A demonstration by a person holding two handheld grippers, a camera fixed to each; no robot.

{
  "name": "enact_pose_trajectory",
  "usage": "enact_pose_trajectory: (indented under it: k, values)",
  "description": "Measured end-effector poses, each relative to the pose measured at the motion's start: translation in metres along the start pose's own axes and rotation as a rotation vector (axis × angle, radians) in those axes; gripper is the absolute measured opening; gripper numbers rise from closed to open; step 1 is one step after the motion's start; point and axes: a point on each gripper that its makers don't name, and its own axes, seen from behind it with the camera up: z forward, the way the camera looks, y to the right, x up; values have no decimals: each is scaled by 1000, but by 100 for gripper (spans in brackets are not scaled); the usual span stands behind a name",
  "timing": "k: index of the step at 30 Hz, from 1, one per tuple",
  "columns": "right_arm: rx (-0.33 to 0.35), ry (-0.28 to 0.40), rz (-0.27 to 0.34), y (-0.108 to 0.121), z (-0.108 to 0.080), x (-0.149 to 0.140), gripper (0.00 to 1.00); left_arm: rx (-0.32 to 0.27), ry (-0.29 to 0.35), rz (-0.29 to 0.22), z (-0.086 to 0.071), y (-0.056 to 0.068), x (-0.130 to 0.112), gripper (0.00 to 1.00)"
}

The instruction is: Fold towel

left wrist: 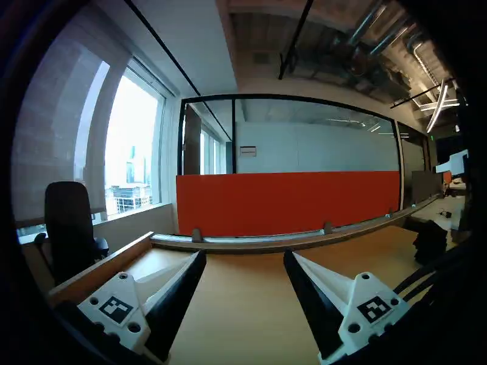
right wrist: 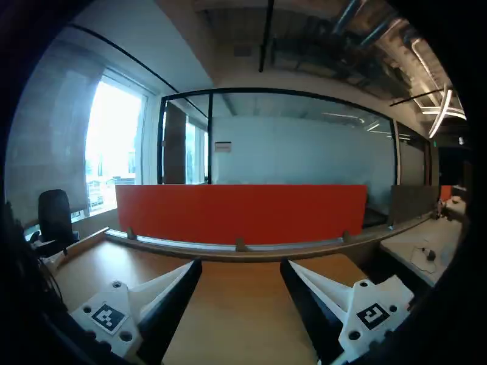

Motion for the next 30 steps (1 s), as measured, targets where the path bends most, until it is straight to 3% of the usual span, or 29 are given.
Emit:
enact_pose_trajectory:
  k: [9,15,30]
  values:
    - [4,-11,-7,-4,0,-34,99,0,2,30,-5,5,-50,94]
    - [6,0,-12,-6,3,-52,99,12,-1,12,-4,4,-82,94]
    - [19,12,-23,-12,4,-74,100,25,13,-5,-3,-1,-120,94]
